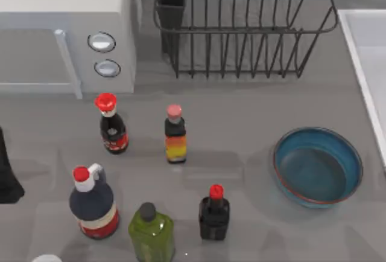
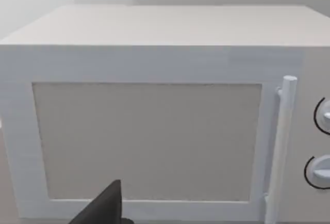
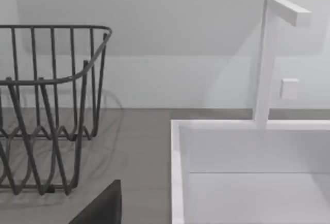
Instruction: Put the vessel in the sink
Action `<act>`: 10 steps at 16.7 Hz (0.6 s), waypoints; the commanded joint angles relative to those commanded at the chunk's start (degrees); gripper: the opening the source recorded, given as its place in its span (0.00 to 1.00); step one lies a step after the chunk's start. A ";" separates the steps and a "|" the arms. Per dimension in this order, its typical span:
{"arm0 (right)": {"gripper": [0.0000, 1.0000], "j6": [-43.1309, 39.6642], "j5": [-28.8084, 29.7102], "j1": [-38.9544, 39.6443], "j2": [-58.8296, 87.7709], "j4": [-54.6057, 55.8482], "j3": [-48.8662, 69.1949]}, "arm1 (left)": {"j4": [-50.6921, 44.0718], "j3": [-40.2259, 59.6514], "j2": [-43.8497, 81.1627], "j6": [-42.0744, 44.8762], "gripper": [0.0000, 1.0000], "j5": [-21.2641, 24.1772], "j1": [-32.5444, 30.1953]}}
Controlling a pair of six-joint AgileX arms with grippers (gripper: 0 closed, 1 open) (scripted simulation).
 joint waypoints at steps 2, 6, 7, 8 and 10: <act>1.00 0.01 0.00 0.01 0.03 -0.03 0.03 | 0.00 0.00 0.00 0.00 1.00 0.00 0.00; 1.00 1.30 -0.12 1.26 6.09 -5.08 6.02 | 0.00 0.00 0.00 0.00 1.00 0.00 0.00; 1.00 1.89 -0.11 1.76 9.11 -7.45 8.95 | 0.00 0.00 0.00 0.00 1.00 0.00 0.00; 1.00 2.56 -0.08 2.32 12.72 -10.17 12.30 | 0.00 0.00 0.00 0.00 1.00 0.00 0.00; 1.00 4.06 0.03 3.56 21.55 -16.55 19.90 | 0.00 0.00 0.00 0.00 1.00 0.00 0.00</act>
